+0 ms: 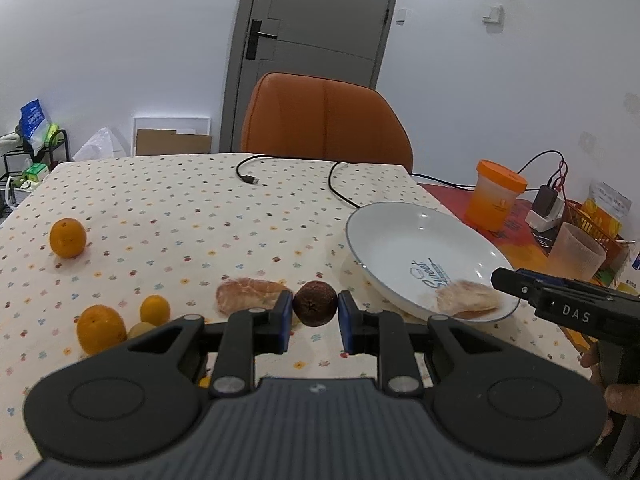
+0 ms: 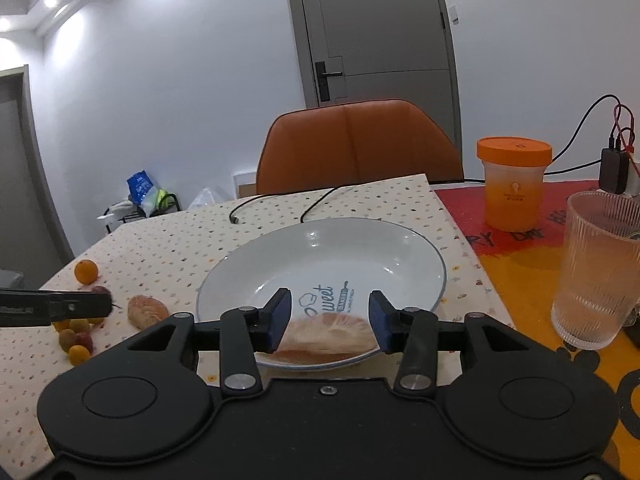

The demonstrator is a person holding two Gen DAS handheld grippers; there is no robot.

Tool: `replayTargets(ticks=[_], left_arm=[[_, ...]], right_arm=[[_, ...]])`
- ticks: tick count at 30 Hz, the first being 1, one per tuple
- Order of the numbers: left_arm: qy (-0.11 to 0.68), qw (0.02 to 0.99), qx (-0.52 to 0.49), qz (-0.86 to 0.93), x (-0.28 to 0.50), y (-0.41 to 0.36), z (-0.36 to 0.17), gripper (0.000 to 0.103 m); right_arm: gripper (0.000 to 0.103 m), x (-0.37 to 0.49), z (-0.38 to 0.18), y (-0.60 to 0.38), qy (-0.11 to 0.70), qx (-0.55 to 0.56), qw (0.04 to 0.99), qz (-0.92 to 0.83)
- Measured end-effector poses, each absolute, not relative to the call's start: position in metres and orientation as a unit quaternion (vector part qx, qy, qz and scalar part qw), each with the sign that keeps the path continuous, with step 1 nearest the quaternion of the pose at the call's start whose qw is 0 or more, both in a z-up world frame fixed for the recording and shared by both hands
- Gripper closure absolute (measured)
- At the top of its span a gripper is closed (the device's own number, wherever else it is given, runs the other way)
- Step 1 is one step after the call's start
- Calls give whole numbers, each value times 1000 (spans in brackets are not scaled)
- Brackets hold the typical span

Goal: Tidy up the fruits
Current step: 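Carry the pomelo segment into the white bowl and open the right tool while the left carries the plum, then lower the dark plum into the white bowl and open the left tool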

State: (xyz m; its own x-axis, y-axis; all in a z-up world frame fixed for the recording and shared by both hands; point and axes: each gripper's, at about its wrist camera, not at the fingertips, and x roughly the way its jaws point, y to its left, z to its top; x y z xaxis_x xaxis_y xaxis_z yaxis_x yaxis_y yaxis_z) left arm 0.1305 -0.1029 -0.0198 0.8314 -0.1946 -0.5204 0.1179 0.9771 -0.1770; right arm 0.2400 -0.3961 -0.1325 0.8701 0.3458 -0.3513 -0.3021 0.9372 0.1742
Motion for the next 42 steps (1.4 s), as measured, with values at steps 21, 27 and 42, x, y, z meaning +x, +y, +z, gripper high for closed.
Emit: replayTargets(ticks=[21,27,42], left_arm=[[278,950,-45,-137,161,-157,-17,80],[284,947,-40,-147,171,-169,-20,80],[293,948,-31,-122,175,-173,-20,62]], right_arm=[[46,221,-137,-412,210,90,958,175],[44,220,-138,-418,214,95,959,159],[10,217,-135,-427,213,95,965,122]])
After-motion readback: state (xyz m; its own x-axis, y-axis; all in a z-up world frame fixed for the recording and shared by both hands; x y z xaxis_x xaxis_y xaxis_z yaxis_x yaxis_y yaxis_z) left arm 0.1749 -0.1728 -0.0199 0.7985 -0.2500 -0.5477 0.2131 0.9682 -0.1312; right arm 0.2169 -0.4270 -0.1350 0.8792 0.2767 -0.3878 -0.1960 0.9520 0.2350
